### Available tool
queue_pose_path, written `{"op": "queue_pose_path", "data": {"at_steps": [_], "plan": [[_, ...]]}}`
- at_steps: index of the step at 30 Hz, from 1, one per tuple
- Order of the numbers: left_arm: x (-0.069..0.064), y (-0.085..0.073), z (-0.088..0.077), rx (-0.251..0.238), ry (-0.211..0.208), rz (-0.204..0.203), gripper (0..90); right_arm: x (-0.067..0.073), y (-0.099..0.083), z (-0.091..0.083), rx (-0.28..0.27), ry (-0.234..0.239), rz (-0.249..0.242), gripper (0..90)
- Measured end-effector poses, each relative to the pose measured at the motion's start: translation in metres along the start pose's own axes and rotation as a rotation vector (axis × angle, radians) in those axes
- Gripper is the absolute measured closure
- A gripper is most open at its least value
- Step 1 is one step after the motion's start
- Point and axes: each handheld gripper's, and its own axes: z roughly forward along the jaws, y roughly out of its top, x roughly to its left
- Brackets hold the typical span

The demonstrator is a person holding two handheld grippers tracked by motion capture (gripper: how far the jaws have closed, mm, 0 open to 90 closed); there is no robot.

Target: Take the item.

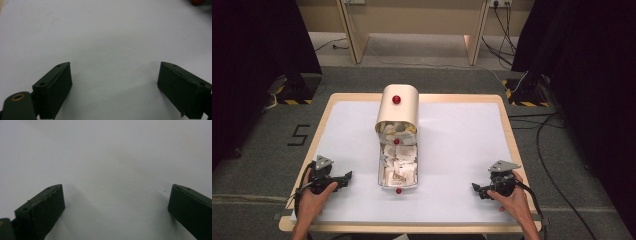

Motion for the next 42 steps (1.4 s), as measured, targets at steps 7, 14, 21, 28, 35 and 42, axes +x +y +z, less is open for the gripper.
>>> {"op": "queue_pose_path", "data": {"at_steps": [7,14,21,28,35,42], "plan": [[0.0,0.0,0.0,0.0,-0.001,0.0,11.5,0.006,0.008,-0.007,-0.069,0.002,-0.019,15.8],[0.0,0.0,0.0,0.0,-0.001,0.0,11.5,0.023,0.021,-0.013,-0.153,0.041,-0.051,22.1],[0.0,0.0,0.0,0.001,-0.001,-0.001,11.5,0.035,0.032,-0.014,-0.185,0.053,-0.06,26.2],[0.0,0.0,0.0,-0.003,-0.002,-0.005,11.5,0.056,0.049,-0.011,-0.205,0.088,-0.093,31.3],[0.0,0.0,0.0,-0.003,-0.003,-0.005,11.5,0.078,0.068,-0.007,-0.218,0.13,-0.14,36.2],[0.0,0.0,0.0,0.0,-0.002,-0.002,11.5,0.093,0.087,-0.006,-0.242,0.191,-0.147,41.0]]}}
